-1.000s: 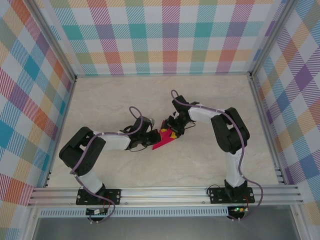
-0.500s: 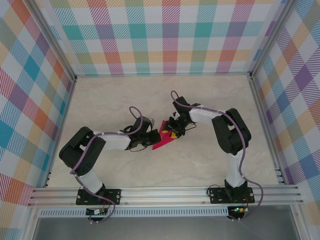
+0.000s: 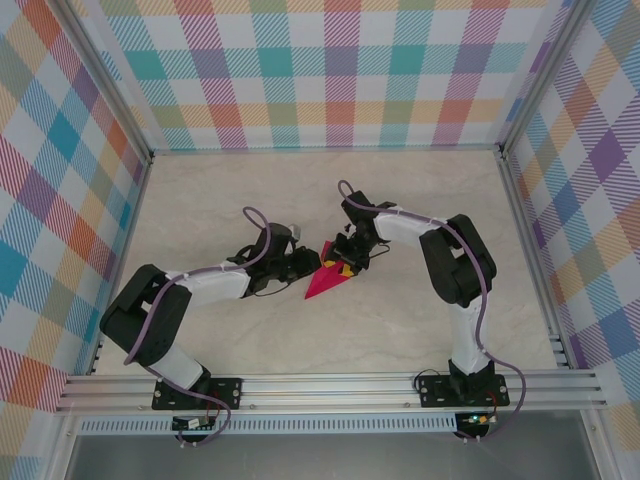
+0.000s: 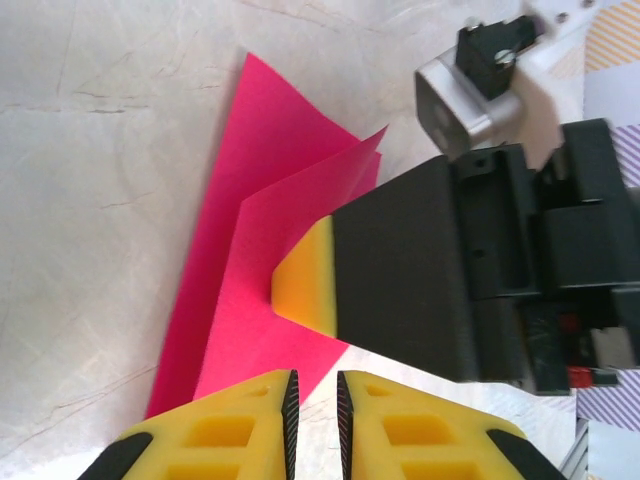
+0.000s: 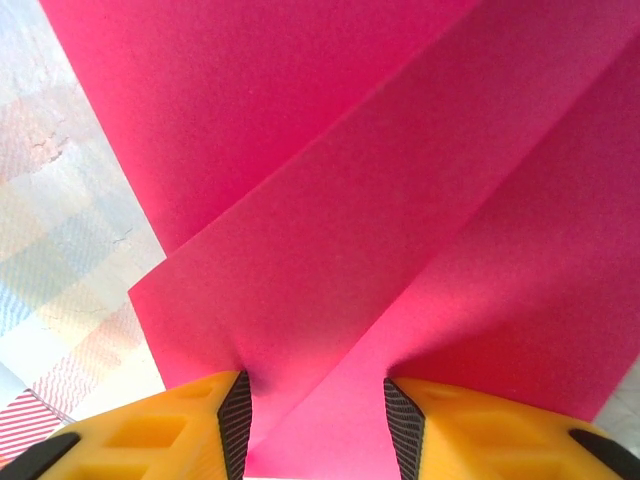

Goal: Fold a paper plane with a square sheet of paper (pick it up from the middle)
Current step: Fourth fold the wing at the center of the table.

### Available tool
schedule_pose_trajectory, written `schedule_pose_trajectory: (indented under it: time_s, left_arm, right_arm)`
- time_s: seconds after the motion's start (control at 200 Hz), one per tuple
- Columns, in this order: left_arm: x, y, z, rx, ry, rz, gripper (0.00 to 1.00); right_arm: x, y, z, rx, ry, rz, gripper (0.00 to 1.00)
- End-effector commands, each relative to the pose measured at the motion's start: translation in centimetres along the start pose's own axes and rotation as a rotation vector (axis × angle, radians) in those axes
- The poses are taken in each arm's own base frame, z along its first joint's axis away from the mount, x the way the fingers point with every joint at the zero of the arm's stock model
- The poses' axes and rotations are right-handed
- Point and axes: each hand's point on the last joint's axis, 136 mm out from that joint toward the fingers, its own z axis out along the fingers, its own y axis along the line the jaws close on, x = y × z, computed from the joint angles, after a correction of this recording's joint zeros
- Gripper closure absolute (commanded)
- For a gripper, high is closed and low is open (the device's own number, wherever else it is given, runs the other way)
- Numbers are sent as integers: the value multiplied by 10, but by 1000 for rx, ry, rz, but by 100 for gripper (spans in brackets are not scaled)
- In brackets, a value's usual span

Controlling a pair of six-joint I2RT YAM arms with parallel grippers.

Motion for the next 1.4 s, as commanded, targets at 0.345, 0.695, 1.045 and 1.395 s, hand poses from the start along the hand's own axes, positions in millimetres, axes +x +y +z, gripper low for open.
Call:
schedule_pose_trajectory:
  time_s: [0.345, 0.695, 1.045, 1.395]
  left_arm:
    - [5, 13, 21, -19, 50, -44, 91]
    - [9, 27, 36, -65, 78, -61, 95]
    - [18, 28, 34, -57, 119, -74, 95]
    - [22, 42, 33, -124, 129, -77, 95]
  right_arm:
    - [-1, -70, 36, 258, 25, 82, 57]
    - [-1, -70, 40, 281, 61, 74, 55]
    - [-3, -71, 45, 297, 82, 71, 52]
    - [-5, -60, 42, 255, 72, 53, 53]
